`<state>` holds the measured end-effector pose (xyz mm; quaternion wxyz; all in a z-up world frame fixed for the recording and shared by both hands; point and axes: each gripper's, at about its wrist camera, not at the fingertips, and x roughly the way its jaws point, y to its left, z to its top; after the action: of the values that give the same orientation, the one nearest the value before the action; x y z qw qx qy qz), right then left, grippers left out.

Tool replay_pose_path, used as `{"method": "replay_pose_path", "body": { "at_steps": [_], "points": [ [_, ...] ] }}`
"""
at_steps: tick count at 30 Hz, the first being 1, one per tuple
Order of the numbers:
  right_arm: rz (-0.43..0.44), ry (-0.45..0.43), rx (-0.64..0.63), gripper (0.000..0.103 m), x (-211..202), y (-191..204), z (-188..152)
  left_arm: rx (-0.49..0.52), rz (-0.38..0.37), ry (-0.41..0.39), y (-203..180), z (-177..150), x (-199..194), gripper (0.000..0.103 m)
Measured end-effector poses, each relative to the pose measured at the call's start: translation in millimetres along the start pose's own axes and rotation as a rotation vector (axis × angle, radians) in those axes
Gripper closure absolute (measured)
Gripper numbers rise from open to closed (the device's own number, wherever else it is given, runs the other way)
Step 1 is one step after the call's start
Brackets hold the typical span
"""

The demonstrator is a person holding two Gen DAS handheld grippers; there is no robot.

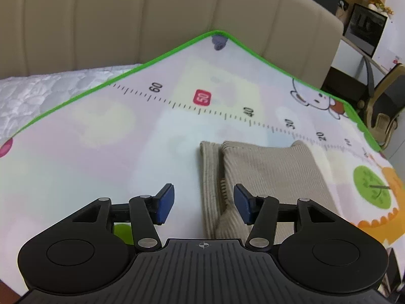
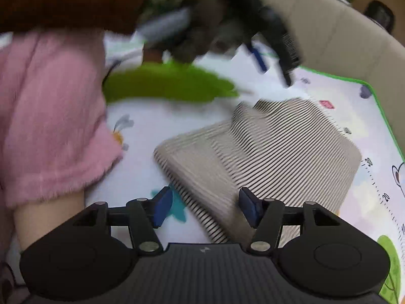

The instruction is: Fold clothes

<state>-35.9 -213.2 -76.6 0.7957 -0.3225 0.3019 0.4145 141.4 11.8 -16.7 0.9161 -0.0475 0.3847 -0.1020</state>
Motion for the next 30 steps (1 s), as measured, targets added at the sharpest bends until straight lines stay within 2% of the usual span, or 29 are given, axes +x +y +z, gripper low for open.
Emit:
{"method": "replay_pose_path", "body": {
  "at_steps": [3, 4, 5, 7, 10, 13, 17, 19, 21, 23, 24, 25, 27, 30],
  "points": [
    [-0.053, 0.021, -0.107, 0.045, 15.6, 18.2, -5.7, 0.082, -0.017, -0.007, -13.3, 0.1, -12.6, 0.038],
    [-0.07, 0.027, -0.137, 0.055, 20.5, 23.5, -7.2, 0.13, -0.022, -0.014, -18.4, -1.6, -19.2, 0.031],
    [-0.071, 0.031, -0.088, 0.063, 21.0, 17.9, -3.8, 0.198, -0.028, -0.024, -24.1, -4.7, -28.0, 0.024],
    [0.011, 0.051, 0.165, 0.073, 17.1, -17.0, 6.6, 0.336, -0.044, -0.039, -34.8, -12.7, -45.4, 0.018],
    [0.149, 0.055, 0.564, 0.076, 12.5, -78.1, 4.5, 0.524, -0.104, -0.038, -49.7, -29.9, -67.7, 0.009],
    [0.224, 0.065, 0.761, 0.077, 15.0, -110.9, -7.9, 0.715, -0.226, -0.008, -66.4, -52.5, -84.3, 0.008],
    [0.269, 0.076, 0.857, 0.077, 22.5, -119.0, -15.4, 0.948, -0.29, 0.047, -96.2, -86.6, -83.7, 0.007],
    [0.258, 0.071, 0.836, 0.077, 18.8, -117.8, -13.2, 1.023, -0.269, 0.073, -109.2, -103.0, -70.9, 0.008],
    [0.236, 0.062, 0.786, 0.076, 12.1, -115.0, -8.8, 1.037, -0.225, 0.097, -117.3, -113.1, -52.8, 0.01],
    [0.157, 0.031, 0.656, 0.07, -6.2, -102.0, 1.7, 0.978, -0.206, 0.13, -117.7, -113.1, -38.5, 0.028],
    [0.098, 0.009, 0.545, 0.066, -15.9, -91.9, 6.5, 0.924, -0.207, 0.153, -116.0, -109.5, -32.4, 0.027],
    [0.041, -0.012, 0.436, 0.056, -25.2, -81.9, 10.9, 0.871, -0.208, 0.176, -114.4, -105.9, -26.4, 0.028],
    [-0.055, -0.033, 0.254, 0.048, -32.8, -63.6, 11.5, 0.817, -0.229, 0.191, -108.0, -100.7, -24.4, 0.029],
    [-0.095, -0.027, 0.177, 0.048, -22.9, -50.2, 5.0, 0.787, -0.242, 0.189, -104.3, -94.6, -27.2, 0.031]
  ]
}}
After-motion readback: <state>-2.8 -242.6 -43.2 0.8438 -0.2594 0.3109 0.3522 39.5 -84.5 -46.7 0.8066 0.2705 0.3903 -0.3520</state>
